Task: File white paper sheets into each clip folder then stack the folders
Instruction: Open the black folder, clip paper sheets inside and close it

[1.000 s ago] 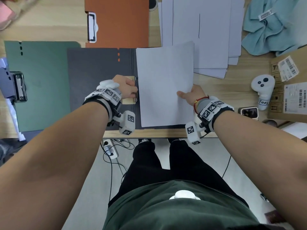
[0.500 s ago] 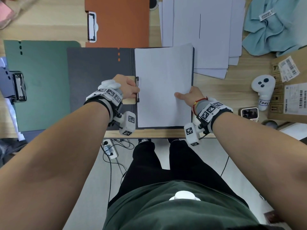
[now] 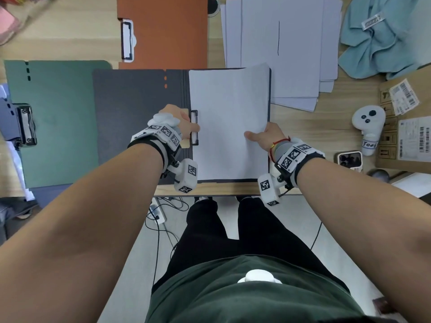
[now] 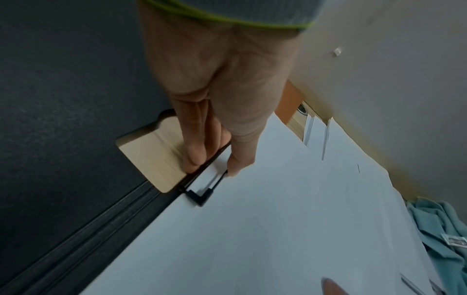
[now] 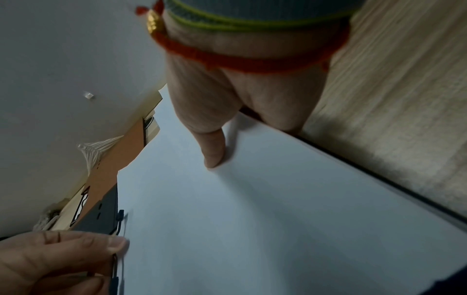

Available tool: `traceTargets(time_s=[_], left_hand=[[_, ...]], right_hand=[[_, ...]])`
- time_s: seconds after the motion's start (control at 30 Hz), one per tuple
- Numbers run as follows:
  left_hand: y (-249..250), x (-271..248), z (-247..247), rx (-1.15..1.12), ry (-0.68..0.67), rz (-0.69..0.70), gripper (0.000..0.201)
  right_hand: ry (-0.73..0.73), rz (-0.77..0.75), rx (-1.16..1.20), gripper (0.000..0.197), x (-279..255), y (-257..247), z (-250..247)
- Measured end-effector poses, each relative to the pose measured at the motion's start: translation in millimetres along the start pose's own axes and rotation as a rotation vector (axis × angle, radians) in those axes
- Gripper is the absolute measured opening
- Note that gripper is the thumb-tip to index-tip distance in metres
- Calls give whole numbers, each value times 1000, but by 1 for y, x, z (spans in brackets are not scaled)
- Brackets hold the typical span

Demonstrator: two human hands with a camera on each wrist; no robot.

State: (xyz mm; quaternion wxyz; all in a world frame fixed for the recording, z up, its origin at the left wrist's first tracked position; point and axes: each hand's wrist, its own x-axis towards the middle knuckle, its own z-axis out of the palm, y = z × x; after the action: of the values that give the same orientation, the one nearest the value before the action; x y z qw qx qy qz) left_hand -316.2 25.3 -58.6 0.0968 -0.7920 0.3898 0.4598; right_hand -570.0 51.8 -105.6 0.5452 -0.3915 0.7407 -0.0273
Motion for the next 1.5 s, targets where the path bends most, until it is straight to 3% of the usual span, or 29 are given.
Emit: traceTargets(time_s=[0.23, 0.4, 0.53, 0.73, 0.9, 1.07, 1.17, 1.2, 1.33, 1.43, 1.5], left_hand=[[8, 3, 3, 192, 57, 16, 36], [13, 6, 9, 257, 57, 0, 39], [15, 7, 10, 279, 82, -6, 39], [17, 10, 11, 307, 85, -29, 43], [20, 4, 9, 366, 83, -13, 44], [14, -9, 0, 434, 92, -7, 50], [-6, -4, -18, 351, 110, -62, 42], [-15, -2, -24, 316, 148, -88, 46], [-52, 0, -48, 202, 359, -225, 91], [-79, 2, -63, 193, 337, -357, 107], [-94, 4, -69, 163, 302, -411, 116]], right_hand=[[4, 3, -34, 49, -1, -1, -1], [8, 26, -79, 37, -4, -4, -5], [-20, 60, -134, 63, -3, -7, -11], [-92, 195, -54, 51, -1, 3, -35], [-150, 261, -211, 38, -9, 3, -44], [-52, 105, -461, 29, -20, -27, -46], [-80, -63, -412, 22, -22, -66, -30], [-82, -134, -416, 23, -23, -79, -21], [-104, -343, -584, 49, -25, -122, 26], [-172, -288, -780, 62, -23, -124, 57], [-190, -222, -924, 61, -18, -116, 70]])
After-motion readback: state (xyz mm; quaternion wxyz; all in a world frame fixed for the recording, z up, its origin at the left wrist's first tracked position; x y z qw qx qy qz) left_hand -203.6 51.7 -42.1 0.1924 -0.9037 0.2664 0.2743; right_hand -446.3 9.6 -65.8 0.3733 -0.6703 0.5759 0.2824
